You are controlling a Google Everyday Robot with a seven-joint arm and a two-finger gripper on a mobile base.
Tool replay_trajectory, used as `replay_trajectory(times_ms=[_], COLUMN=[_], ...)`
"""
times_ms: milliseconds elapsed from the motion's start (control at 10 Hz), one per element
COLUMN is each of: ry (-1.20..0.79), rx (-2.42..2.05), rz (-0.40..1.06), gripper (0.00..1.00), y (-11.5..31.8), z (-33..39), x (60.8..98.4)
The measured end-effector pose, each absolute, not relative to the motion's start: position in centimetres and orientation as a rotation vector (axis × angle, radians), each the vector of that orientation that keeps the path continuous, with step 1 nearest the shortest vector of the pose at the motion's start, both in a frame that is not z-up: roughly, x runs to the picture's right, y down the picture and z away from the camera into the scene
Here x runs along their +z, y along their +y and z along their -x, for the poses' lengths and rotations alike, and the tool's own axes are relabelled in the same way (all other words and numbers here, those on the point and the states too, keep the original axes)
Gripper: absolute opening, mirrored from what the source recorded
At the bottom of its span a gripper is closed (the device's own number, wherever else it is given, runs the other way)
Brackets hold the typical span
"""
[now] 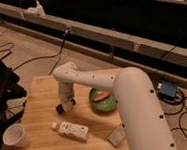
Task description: Push the eraser across the table
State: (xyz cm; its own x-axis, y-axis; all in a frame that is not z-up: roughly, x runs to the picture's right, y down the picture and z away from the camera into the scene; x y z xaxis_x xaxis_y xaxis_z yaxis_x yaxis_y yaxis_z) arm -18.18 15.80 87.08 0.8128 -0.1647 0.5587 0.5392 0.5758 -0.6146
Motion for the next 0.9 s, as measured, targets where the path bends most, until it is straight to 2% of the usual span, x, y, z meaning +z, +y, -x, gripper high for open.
replay_trajectory(times_ms=[900], ry=[-0.635], rx=[-0.487], rz=[0.820], gripper=[0.00], y=[12.1], z=[26.2], x=[89.6])
